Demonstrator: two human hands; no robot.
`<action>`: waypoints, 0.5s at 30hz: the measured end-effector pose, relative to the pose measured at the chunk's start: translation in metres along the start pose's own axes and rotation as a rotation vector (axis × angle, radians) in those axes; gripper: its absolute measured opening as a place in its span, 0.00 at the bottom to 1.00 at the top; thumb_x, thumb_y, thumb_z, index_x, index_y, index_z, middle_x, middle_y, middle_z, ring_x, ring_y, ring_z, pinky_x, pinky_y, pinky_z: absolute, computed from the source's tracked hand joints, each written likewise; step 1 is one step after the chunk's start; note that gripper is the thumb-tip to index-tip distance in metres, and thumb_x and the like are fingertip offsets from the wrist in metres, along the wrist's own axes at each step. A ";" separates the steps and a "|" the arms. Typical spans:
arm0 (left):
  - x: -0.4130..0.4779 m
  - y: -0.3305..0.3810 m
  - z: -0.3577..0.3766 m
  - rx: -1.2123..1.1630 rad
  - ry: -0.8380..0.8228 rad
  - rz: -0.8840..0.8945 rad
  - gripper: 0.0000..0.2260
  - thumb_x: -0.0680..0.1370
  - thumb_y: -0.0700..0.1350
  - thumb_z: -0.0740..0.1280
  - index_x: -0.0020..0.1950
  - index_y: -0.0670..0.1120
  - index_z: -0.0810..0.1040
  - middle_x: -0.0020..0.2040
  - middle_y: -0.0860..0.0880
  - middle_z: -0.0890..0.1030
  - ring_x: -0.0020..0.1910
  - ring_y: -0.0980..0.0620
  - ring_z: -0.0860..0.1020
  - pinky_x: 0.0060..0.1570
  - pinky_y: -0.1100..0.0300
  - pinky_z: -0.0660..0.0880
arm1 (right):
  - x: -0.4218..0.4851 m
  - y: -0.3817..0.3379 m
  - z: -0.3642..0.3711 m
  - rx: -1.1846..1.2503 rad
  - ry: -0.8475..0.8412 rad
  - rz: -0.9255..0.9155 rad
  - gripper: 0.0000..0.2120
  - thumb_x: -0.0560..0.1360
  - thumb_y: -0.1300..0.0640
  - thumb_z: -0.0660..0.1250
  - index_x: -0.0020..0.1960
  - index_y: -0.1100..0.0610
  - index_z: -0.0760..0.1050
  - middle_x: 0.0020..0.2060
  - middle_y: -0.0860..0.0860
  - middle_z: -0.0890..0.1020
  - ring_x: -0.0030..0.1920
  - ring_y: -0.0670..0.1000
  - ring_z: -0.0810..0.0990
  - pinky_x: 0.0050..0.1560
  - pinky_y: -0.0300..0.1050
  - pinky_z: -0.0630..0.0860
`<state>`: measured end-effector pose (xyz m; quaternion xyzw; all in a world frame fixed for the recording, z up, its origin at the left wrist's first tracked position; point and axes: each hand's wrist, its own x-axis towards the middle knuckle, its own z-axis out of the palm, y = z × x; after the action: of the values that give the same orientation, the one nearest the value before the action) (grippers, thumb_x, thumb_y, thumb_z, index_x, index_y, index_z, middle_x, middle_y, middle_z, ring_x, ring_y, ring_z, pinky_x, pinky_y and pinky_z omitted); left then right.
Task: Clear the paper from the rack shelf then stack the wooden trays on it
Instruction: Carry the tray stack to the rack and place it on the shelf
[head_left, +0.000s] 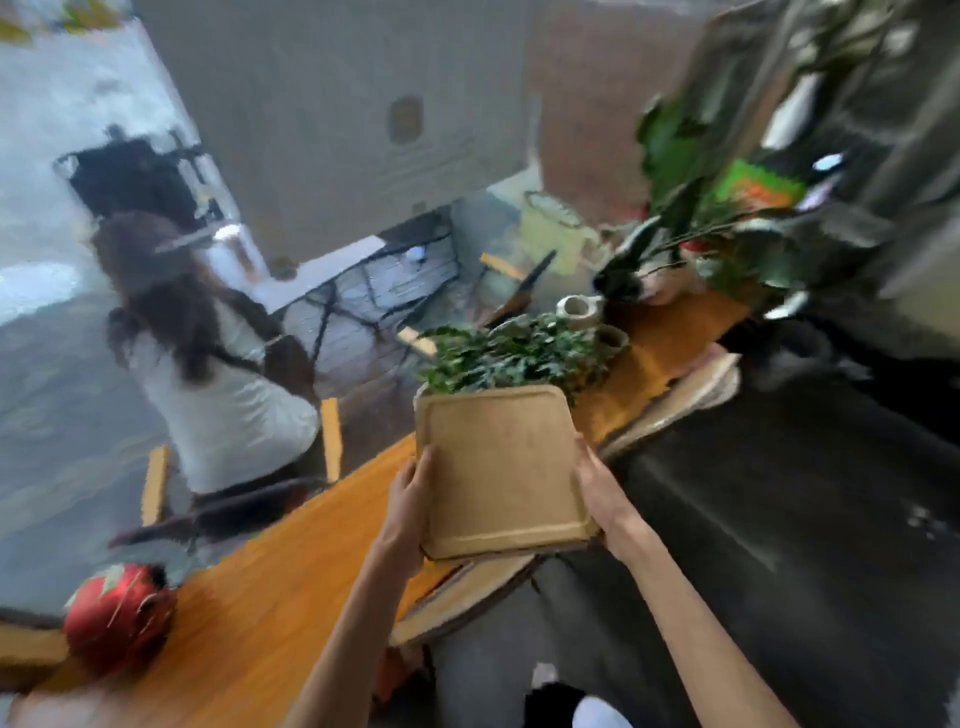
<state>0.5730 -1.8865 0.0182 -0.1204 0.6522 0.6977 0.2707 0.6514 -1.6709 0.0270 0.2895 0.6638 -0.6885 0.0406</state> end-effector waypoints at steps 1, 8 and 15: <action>0.002 0.001 0.021 0.022 -0.038 -0.003 0.19 0.80 0.58 0.63 0.63 0.47 0.77 0.56 0.44 0.83 0.53 0.45 0.83 0.50 0.48 0.81 | -0.006 -0.002 -0.020 0.016 0.065 -0.015 0.24 0.81 0.37 0.48 0.71 0.46 0.68 0.64 0.45 0.77 0.62 0.47 0.76 0.58 0.42 0.73; -0.003 0.016 0.235 0.251 -0.380 0.046 0.25 0.78 0.65 0.60 0.61 0.46 0.80 0.56 0.44 0.84 0.55 0.45 0.82 0.58 0.44 0.79 | -0.055 0.005 -0.208 0.229 0.490 -0.062 0.24 0.77 0.34 0.58 0.66 0.45 0.77 0.59 0.48 0.84 0.60 0.52 0.82 0.66 0.59 0.75; -0.014 -0.010 0.468 0.273 -0.614 0.031 0.19 0.79 0.63 0.60 0.58 0.50 0.77 0.57 0.47 0.82 0.56 0.46 0.80 0.63 0.45 0.75 | -0.076 0.015 -0.420 0.347 0.692 -0.040 0.27 0.80 0.37 0.56 0.73 0.49 0.70 0.62 0.52 0.81 0.60 0.53 0.81 0.63 0.56 0.77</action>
<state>0.6766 -1.4335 0.0728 0.1428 0.6293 0.6118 0.4576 0.8659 -1.3038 0.0681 0.4943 0.5175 -0.6527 -0.2488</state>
